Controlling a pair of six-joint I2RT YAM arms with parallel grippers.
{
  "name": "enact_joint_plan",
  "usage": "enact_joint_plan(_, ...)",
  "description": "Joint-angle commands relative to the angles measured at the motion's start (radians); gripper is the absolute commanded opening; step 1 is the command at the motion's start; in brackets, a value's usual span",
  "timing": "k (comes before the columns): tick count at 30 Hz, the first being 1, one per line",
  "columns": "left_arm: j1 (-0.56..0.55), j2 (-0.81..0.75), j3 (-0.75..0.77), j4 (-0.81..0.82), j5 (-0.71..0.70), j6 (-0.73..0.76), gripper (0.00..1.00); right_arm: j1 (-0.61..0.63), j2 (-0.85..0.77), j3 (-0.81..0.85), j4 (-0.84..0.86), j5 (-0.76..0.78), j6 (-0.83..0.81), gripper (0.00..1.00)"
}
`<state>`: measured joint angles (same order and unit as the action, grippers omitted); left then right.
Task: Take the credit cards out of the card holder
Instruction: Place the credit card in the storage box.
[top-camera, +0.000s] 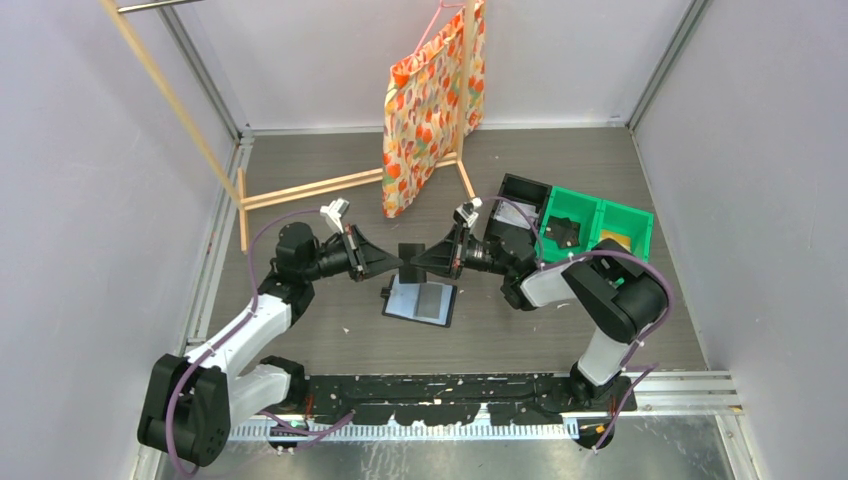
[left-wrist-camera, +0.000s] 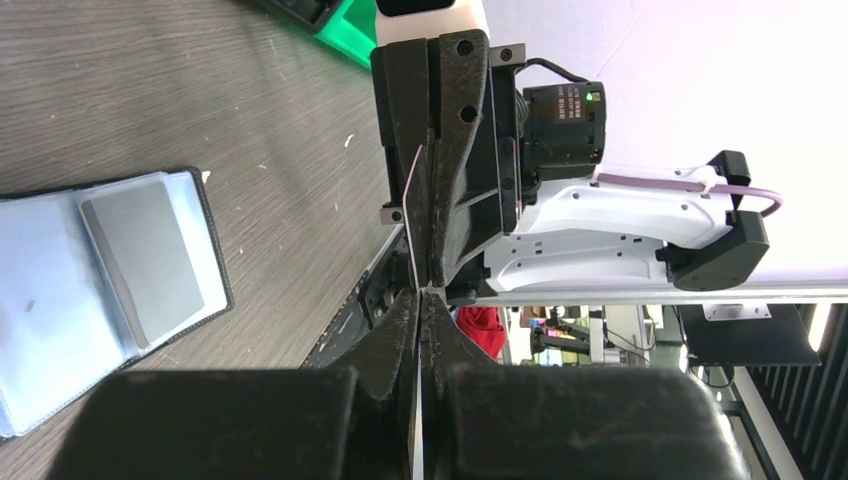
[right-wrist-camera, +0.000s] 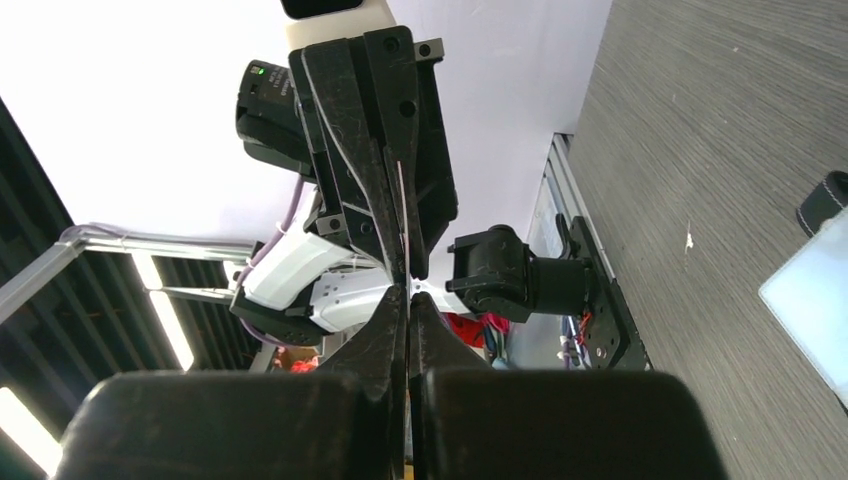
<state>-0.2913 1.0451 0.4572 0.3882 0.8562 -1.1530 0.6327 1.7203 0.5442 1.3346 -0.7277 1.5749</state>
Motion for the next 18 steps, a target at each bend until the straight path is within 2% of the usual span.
enact_joint_plan(1,0.019,-0.001,0.047,-0.086,-0.015,0.048,0.04,-0.012,-0.096,0.017,-0.130,-0.026,-0.124,0.01)
enact_joint_plan(3,0.020,0.003,0.085,-0.192,-0.023,0.095,0.24,-0.029,-0.206,0.044,-0.436,-0.007,-0.263,0.01)
enact_joint_plan(5,0.030,0.003,0.105,-0.263,-0.033,0.131,0.45,-0.042,-0.347,0.128,-0.921,0.095,-0.587,0.01)
enact_joint_plan(7,0.044,0.000,0.121,-0.323,-0.043,0.162,0.52,-0.041,-0.463,0.249,-1.385,0.305,-0.840,0.01)
enact_joint_plan(10,0.049,-0.002,0.150,-0.382,-0.042,0.222,0.52,-0.053,-0.564,0.395,-1.795,0.603,-1.051,0.01)
enact_joint_plan(14,0.049,-0.019,0.190,-0.478,-0.058,0.286,0.52,-0.052,-0.629,0.539,-2.052,1.031,-1.241,0.01)
enact_joint_plan(18,0.049,-0.039,0.199,-0.487,-0.063,0.297,0.52,-0.052,-0.698,0.507,-2.048,1.307,-1.505,0.01)
